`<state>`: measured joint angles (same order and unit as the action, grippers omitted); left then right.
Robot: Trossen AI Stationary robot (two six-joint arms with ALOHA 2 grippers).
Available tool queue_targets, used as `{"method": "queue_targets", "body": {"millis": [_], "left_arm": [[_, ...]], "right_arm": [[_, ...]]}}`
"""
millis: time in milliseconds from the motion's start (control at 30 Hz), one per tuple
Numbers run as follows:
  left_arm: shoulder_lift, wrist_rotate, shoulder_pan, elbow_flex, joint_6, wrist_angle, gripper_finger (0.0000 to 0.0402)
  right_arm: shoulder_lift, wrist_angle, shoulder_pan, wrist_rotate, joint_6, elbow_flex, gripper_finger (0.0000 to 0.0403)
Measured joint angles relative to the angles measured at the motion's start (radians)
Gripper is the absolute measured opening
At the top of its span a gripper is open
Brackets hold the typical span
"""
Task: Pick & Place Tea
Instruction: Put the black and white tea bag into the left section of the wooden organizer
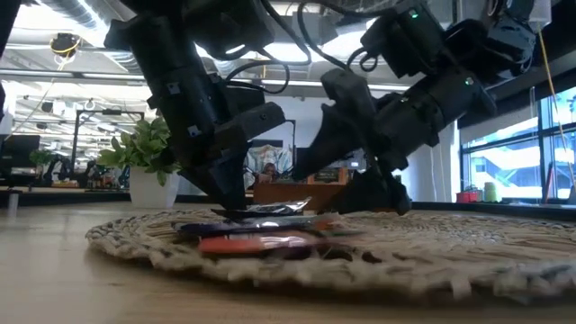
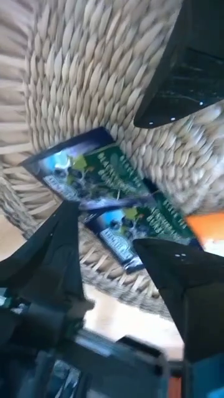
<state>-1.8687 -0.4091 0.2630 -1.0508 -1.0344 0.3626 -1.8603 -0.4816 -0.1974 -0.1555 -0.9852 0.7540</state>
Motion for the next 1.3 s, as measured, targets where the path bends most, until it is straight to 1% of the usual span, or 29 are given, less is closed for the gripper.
{"method": "queue_targets", "body": {"millis": [267,400,533,867,1033,1300], "left_arm": [[0.000,-0.006,0.005,0.000,0.000,0.000,0.0002],[0.000,-0.007,0.005,0.000,0.000,0.000,0.0005],[0.000,-0.008,0.005,0.000,0.002,0.001,0.0002],[0.000,-0.012,0.012,0.000,0.008,0.000,0.0002],[0.000,-0.013,0.018,0.000,0.008,0.000,0.0004],[0.000,-0.015,0.018,0.000,0.008,0.000,0.0002]], "right_arm": [[-0.040,0.000,0.000,0.020,0.022,0.057,0.0306],[-0.067,-0.001,0.000,0.027,0.028,0.081,0.0290],[-0.076,-0.001,0.000,0.029,0.030,0.085,0.0255],[-0.076,0.000,0.008,0.021,0.074,0.083,0.0145],[-0.076,0.002,0.018,0.019,0.083,0.083,0.0104],[-0.076,0.004,0.023,-0.008,0.146,0.082,0.0052]]}}
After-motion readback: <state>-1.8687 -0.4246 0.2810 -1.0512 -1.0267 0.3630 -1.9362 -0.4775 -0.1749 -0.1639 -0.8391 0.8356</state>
